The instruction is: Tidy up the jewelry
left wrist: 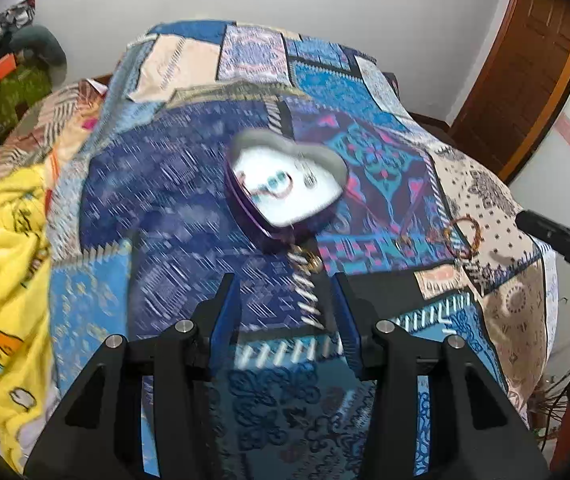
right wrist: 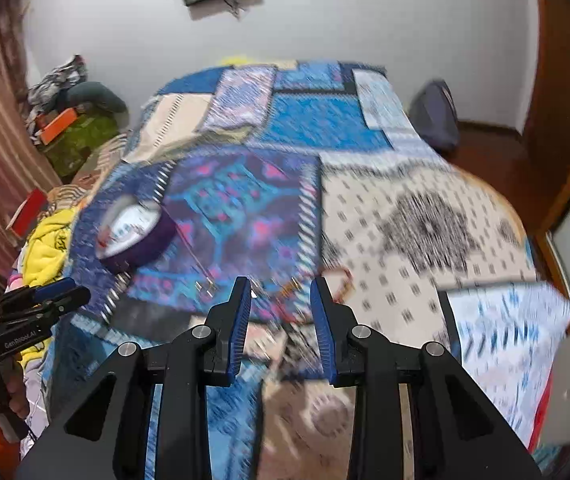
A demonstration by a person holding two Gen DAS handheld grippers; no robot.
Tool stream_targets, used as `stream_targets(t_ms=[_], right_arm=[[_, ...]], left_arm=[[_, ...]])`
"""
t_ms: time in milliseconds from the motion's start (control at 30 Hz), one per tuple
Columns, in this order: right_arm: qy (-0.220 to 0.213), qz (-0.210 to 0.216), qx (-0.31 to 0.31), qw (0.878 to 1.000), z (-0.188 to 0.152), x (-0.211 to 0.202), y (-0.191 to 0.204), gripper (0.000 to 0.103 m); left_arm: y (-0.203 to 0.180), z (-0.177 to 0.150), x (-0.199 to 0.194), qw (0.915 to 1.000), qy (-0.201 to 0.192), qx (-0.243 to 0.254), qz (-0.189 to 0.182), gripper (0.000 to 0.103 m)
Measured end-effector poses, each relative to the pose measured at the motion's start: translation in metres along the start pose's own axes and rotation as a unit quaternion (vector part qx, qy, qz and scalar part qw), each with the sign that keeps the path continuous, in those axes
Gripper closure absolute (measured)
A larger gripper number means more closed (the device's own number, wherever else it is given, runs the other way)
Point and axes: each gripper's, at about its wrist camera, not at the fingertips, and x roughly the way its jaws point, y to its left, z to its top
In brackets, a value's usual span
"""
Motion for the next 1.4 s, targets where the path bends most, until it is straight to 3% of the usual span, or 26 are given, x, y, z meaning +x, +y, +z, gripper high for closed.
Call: stream_targets(t_ms=[200,667,867,1167,1300,1367,1400], right_arm=[[0.033,-0.009,0.009,0.999,-0.022,0.010,-0.013,0.075],[0.083,0.024,-0.024,0.996,-0.030,0.049,0.004,0.075],[0.074,0.006,-0.027,0.997,-0.029,0.054,0.007,0.075],[0.056,-0.011,-0.039,0.998,-0.032,0.056,0.014,0.075],[0.050,-0.026,-0.048,0.997,-0.032,0.059,0.017,0.077],[0.048,-0.035,-0.053,0.997,-0.033,0.060,0.020,0.079],[0.048,-0.037,-0.054,0.997,-0.033,0.060,0.020,0.086]], left_arm=[[-0.011,-0.007,0.021,0.9997,0.024,0.005,-0.008,0.057],[-0.015,0.006,0.045,0.9999,0.008,0.004,-0.009,0.058],[-0.019,0.006,0.049,0.9997,0.003,0.023,0.007,0.060],[-0.021,0.008,0.052,0.9992,-0.002,0.032,0.025,0.080],[-0.021,0.007,0.052,0.9992,-0.006,0.033,0.022,0.080],[-0.021,0.006,0.052,0.9993,-0.008,0.031,0.019,0.081],[-0.020,0.006,0.051,0.9994,-0.009,0.030,0.017,0.081]])
